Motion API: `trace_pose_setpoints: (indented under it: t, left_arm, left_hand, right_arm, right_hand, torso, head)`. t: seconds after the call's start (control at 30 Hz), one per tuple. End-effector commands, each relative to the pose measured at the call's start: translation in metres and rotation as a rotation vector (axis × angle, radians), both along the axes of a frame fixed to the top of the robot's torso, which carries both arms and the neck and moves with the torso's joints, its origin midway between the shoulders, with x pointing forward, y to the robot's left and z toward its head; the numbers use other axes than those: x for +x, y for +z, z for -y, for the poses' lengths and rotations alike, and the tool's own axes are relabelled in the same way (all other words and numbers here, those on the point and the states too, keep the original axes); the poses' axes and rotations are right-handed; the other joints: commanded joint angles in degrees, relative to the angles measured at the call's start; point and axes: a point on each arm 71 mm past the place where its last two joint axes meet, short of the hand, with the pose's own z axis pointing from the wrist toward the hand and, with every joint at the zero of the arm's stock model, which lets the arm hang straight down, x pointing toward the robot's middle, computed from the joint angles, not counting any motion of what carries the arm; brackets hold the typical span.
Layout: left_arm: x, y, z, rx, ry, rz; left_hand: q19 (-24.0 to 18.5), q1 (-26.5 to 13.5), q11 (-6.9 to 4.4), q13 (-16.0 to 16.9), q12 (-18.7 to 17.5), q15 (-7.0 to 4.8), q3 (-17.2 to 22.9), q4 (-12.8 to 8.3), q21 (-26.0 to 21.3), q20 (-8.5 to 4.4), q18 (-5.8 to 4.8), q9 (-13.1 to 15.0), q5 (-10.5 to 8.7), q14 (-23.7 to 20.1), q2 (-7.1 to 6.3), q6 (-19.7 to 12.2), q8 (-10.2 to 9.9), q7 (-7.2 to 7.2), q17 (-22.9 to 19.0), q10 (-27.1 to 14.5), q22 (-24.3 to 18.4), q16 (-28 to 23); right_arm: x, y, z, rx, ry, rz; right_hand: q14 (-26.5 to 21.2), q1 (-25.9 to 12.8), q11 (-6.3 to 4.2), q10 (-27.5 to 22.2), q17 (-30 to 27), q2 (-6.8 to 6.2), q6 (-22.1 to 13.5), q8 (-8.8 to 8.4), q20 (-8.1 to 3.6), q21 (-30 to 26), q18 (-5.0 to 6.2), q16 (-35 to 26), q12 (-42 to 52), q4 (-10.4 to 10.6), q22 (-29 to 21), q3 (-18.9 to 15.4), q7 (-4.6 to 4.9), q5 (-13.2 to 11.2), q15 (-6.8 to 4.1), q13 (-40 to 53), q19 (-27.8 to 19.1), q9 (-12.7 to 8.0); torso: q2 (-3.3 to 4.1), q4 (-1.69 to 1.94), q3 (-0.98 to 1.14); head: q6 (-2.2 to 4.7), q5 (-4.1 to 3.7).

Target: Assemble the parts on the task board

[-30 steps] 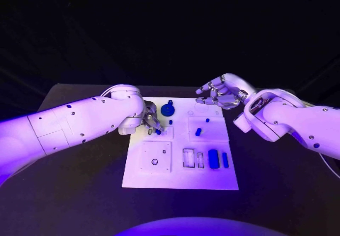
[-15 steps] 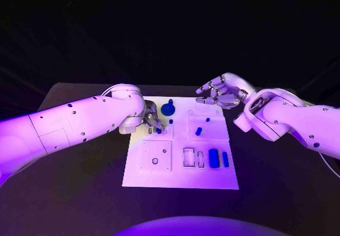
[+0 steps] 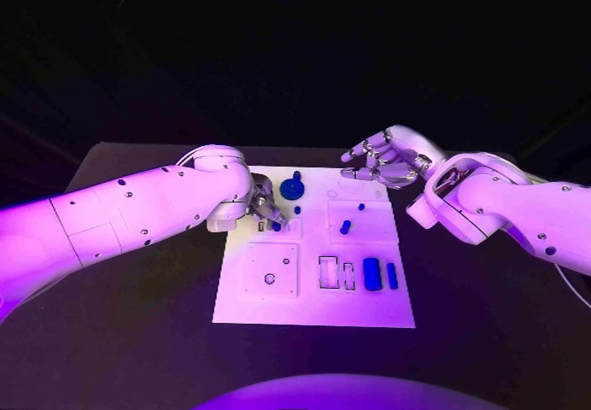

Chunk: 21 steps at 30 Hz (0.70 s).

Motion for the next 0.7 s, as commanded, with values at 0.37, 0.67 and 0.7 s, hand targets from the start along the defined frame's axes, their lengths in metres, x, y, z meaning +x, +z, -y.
trace_pose_setpoints:
  t: [0.37, 0.67, 0.7]
  left_arm:
    - [-0.0012, -0.0030, 0.0003, -0.002, -0.010, -0.018]
    - [-0.0004, -0.0005, -0.0018, -0.017, 0.004, 0.000]
    - [-0.0005, -0.0001, -0.0024, -0.019, 0.006, 0.002]
  left_hand:
    - [2.1, -2.6, -0.17, 0.0, 0.0, -0.50, -3.9, 1.5, 0.2, -0.51, -0.92, -0.5, -0.30, 6.0, 0.23, 1.3, -0.8, -0.16, 15.1, 0.7, 6.8, 0.1]
    - [2.2, -4.3, -0.26, -0.1, -0.2, -0.59, -11.3, 4.2, 0.2, -0.60, -0.96, -0.8, -0.56, 6.0, 0.17, 1.8, -1.3, -0.28, 15.1, 1.0, 7.1, 0.1]
    - [2.2, -4.3, -0.26, -0.1, -0.2, -0.60, -12.2, 4.5, 0.2, -0.62, -0.95, -0.8, -0.62, 6.0, 0.21, 1.8, -1.4, -0.30, 15.1, 1.0, 7.1, 0.1]
  right_arm:
    - [-0.0008, -0.0004, -0.0008, -0.002, 0.013, 0.001]
    - [-0.0006, -0.0006, -0.0003, 0.002, 0.012, -0.003]
    - [-0.0005, -0.0006, -0.0003, 0.002, 0.012, -0.004]
  right_hand:
    - [2.8, -0.3, -0.14, -0.5, 1.2, 0.35, 0.1, 0.29, -0.05, -0.7, 1.03, -0.7, -0.7, 0.3, -0.7, -0.7, -0.04, -0.4, 0.06, -0.4, -0.5, -0.1]
    - [2.7, -0.4, -0.12, -0.9, 0.8, 0.35, 0.0, 0.27, -0.04, -1.0, 1.13, -1.1, -1.1, 0.5, -1.3, -0.9, -0.03, -0.5, 0.08, -0.8, -0.7, -0.2]
    - [2.7, -0.4, -0.12, -0.9, 0.8, 0.35, 0.0, 0.27, -0.04, -1.0, 1.13, -1.1, -1.1, 0.5, -1.3, -0.9, -0.03, -0.5, 0.08, -0.8, -0.7, -0.2]
  torso:
    - [0.00, 0.00, -0.01]
    - [-0.03, 0.00, -0.01]
    - [-0.02, 0.02, -0.02]
  head:
    - [0.10, -0.03]
    - [0.14, 0.04]
    - [0.14, 0.00]
